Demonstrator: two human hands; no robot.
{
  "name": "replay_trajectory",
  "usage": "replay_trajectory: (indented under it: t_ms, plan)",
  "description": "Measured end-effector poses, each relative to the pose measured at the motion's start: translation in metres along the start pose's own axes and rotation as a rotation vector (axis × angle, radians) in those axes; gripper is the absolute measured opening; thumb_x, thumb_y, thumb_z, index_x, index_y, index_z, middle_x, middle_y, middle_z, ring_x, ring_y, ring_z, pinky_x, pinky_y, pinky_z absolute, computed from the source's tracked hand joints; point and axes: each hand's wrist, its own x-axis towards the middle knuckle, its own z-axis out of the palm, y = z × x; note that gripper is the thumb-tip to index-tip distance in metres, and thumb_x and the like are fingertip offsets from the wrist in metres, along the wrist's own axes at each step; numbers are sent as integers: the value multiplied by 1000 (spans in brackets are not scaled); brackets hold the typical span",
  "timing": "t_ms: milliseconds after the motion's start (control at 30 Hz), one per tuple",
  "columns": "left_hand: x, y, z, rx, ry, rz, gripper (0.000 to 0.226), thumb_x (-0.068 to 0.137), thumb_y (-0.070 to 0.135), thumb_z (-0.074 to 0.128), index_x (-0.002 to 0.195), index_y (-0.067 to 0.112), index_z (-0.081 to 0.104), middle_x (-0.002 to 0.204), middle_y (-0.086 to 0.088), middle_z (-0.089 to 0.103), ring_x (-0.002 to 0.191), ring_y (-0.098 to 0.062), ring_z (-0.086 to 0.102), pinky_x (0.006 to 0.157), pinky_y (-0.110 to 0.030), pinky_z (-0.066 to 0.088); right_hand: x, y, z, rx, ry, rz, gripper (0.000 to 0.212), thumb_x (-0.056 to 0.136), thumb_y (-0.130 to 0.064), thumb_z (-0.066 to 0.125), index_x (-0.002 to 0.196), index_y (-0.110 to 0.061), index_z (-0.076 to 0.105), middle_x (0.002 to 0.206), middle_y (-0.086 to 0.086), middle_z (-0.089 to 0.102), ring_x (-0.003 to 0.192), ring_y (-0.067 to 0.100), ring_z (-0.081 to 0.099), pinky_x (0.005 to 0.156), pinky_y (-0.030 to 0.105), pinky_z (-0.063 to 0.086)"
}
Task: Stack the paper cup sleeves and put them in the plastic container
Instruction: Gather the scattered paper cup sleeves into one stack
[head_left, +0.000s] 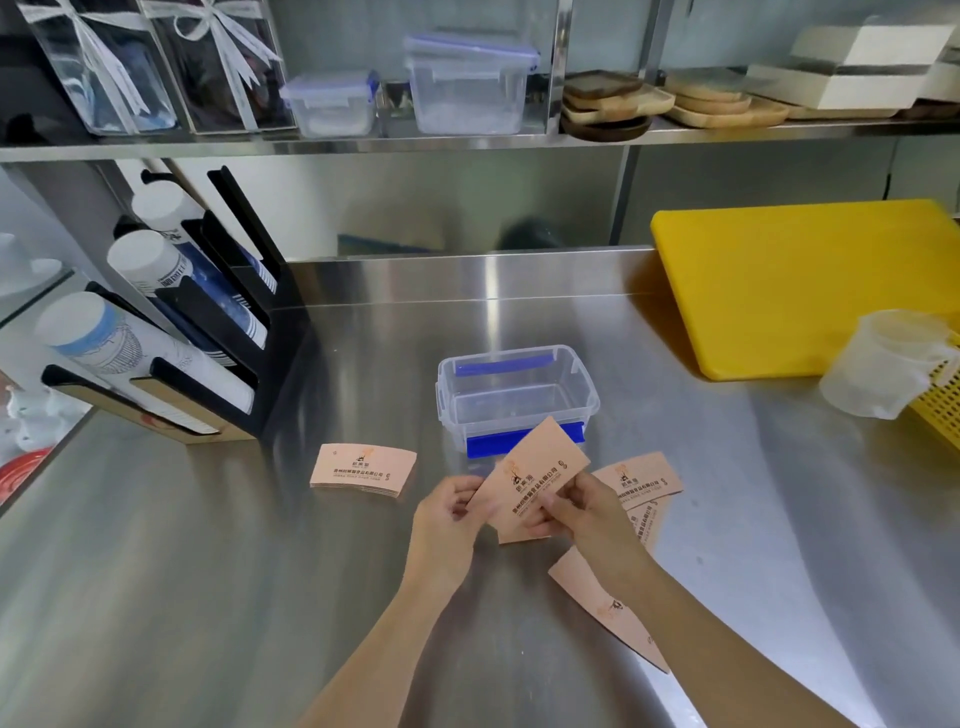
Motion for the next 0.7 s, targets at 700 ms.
replay_trajectory:
  t_ms: [700]
  plan:
    - [-7,-14,12,186,67,-84,15,83,13,61,82,27,66,84,5,71,80,-7,64,62,-18,45,5,17,-47,-1318,-353,217,90,57,-30,82,132,-26,32,113,5,41,90,24,52,71,33,49]
